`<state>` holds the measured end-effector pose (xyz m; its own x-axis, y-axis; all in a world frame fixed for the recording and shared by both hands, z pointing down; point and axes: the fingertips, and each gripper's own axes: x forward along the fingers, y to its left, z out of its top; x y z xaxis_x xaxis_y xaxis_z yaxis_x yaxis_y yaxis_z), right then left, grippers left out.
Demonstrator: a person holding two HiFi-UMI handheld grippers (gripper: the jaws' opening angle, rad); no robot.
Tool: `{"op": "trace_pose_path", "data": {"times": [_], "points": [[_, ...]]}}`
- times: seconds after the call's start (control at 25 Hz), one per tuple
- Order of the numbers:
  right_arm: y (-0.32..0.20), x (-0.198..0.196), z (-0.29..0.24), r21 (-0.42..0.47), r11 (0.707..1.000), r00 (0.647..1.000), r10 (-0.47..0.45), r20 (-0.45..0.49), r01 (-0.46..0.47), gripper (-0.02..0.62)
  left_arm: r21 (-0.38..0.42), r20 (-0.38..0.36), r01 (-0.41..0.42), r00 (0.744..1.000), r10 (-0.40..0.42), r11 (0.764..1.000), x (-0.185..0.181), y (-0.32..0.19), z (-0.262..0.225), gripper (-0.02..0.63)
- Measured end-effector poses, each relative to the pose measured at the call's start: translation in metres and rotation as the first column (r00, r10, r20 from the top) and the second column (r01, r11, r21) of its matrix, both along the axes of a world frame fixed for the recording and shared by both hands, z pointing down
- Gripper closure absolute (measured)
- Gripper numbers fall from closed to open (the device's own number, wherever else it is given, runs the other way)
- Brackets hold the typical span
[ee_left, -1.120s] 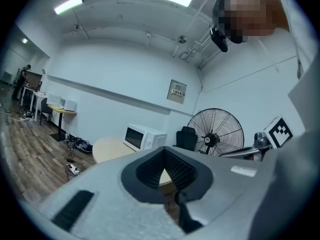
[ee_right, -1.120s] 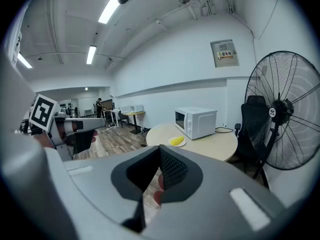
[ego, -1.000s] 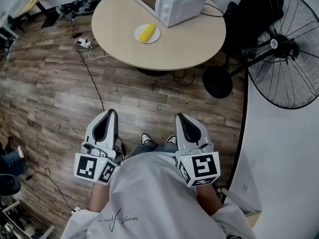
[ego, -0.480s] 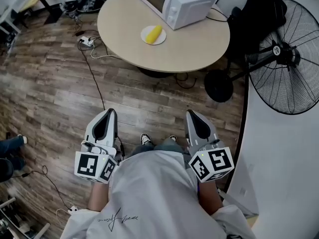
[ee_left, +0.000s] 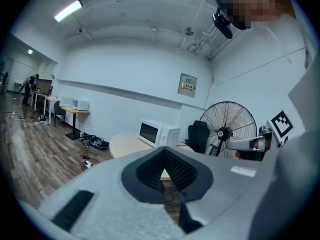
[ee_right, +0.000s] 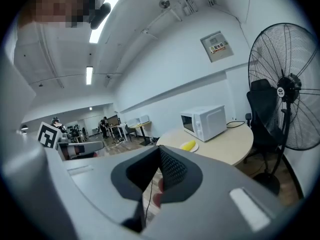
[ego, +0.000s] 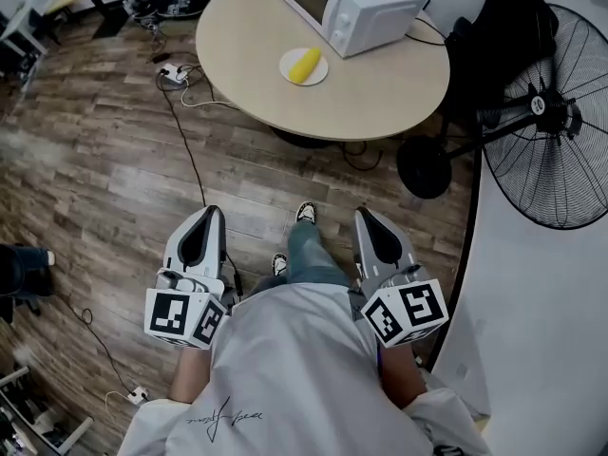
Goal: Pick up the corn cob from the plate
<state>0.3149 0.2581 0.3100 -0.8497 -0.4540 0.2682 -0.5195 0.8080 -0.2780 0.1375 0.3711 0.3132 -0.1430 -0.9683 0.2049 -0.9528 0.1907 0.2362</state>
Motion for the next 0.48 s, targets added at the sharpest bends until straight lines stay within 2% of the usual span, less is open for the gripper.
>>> {"op": "trace_pose_path", "data": {"times": [0.48], "points": [[-0.044,-0.033,0.004,-0.029,1.0,1.0,-0.001,0.026,0.001,0.583,-0.013,-0.009,-0.027,1.0,0.027,1.0,-0.019,-0.045,0.003,0.609]]}}
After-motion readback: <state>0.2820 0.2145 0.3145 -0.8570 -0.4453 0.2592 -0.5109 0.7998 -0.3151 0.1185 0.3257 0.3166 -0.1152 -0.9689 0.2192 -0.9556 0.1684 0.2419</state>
